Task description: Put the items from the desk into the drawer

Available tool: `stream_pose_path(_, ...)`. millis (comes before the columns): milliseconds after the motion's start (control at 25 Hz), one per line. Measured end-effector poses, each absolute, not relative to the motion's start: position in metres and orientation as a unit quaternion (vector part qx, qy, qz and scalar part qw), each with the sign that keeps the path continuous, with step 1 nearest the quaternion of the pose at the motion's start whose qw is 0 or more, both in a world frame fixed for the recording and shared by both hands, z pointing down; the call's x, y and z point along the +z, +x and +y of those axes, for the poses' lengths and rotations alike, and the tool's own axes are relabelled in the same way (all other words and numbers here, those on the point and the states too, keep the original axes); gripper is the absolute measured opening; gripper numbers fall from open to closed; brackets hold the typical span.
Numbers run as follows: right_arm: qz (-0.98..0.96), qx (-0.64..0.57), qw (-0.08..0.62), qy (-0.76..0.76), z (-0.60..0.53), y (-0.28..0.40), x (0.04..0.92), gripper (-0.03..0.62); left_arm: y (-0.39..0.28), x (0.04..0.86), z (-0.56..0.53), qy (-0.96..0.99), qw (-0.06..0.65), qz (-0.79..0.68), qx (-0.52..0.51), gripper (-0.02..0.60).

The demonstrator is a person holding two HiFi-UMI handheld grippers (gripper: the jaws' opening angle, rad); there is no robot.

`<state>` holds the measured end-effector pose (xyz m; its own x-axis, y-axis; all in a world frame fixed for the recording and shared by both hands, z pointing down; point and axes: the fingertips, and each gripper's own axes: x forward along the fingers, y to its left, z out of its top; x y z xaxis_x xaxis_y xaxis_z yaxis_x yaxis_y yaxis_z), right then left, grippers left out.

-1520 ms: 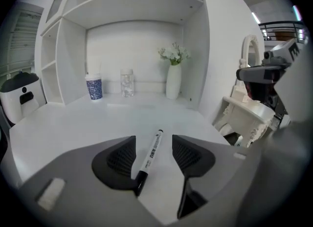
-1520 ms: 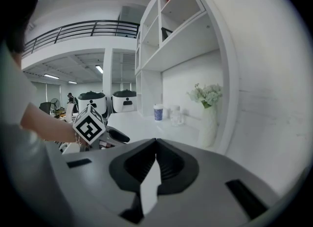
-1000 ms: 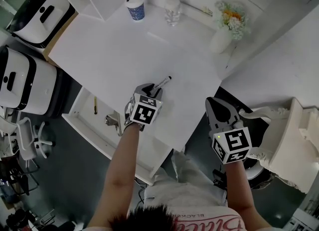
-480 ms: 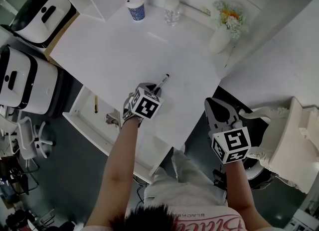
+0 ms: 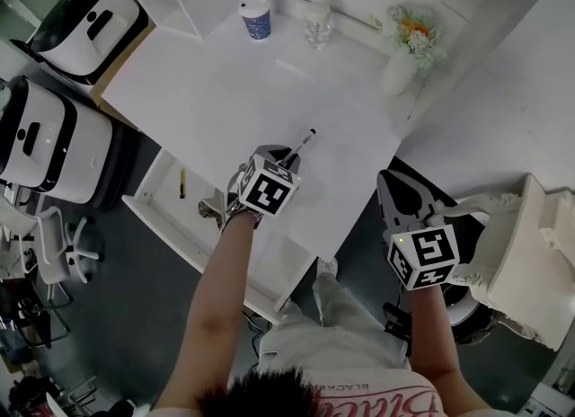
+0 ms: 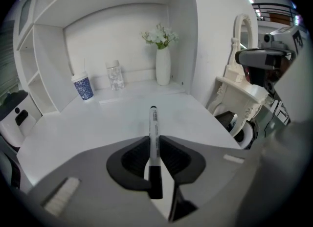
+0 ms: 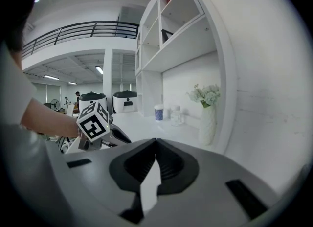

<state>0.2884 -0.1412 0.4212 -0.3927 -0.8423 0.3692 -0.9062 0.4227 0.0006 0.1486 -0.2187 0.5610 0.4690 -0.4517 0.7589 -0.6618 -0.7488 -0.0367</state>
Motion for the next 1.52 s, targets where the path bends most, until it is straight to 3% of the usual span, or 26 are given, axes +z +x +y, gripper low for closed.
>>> stream_pose_path(680,-0.833,0.051,0.119,0.538,-0.103,0.256,0.362,0.008,0.118,0.425,-0.175,0.886,0.086,-0.39,0.238,0.074)
stream_pose_path(1520,-0.835,-0.023,0.094,0.542,-0.06,0.195,0.304,0.008,-0.013,0.3,-0.103,0.861,0.004,-0.507,0.037,0.074)
